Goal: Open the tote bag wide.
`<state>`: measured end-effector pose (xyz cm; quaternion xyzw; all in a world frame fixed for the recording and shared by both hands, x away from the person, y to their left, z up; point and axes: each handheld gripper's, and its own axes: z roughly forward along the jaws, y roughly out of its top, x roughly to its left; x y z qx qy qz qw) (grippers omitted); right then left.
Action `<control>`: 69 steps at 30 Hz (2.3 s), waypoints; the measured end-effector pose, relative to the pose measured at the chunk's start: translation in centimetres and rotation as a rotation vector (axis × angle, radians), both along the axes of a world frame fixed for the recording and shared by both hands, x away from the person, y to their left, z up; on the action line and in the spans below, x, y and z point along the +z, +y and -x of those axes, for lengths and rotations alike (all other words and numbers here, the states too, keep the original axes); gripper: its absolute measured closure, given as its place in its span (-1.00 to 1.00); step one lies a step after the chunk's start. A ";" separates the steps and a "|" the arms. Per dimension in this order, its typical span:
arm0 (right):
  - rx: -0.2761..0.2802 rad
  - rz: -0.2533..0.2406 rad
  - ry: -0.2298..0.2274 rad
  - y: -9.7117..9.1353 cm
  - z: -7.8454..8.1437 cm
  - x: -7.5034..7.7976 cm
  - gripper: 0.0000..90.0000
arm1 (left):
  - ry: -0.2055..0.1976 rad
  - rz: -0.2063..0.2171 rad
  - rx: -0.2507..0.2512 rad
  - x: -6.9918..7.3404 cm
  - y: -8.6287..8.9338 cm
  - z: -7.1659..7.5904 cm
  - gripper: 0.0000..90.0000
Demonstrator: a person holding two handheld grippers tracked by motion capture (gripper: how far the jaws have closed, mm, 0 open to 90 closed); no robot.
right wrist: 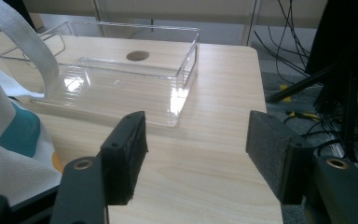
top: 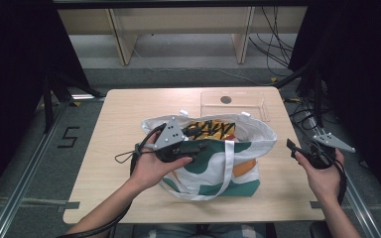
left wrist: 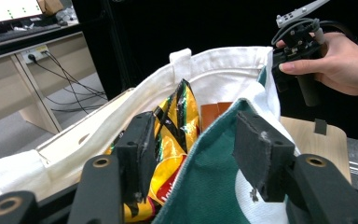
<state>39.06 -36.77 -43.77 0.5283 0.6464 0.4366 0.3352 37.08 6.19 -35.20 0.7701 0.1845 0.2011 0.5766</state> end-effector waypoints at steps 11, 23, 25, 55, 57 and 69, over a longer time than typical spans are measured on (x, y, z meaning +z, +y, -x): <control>0.008 -0.006 0.016 0.1 -0.1 0.0 -0.14 | 0.035 -0.068 0.000 -0.5 -1.1 -0.2 0.14; 0.007 0.002 0.030 0.1 -0.1 0.0 -0.14 | 0.044 -0.103 0.006 -0.5 -1.6 -0.5 0.21; -0.005 -0.027 0.047 0.4 0.1 0.0 -0.14 | 0.042 -0.117 0.007 -0.5 -1.8 -0.7 0.23; -0.002 -0.013 0.056 0.2 -0.1 -0.2 -0.14 | 0.110 -0.152 -0.047 -1.2 -1.2 2.1 0.92; -0.013 -0.040 0.042 0.4 -0.1 -0.3 -0.14 | 0.107 -0.155 -0.057 -1.4 -1.2 2.4 0.92; 0.018 -0.002 0.054 0.1 -0.2 -0.3 -0.14 | 0.141 -0.146 -0.104 -2.2 -1.4 3.6 0.92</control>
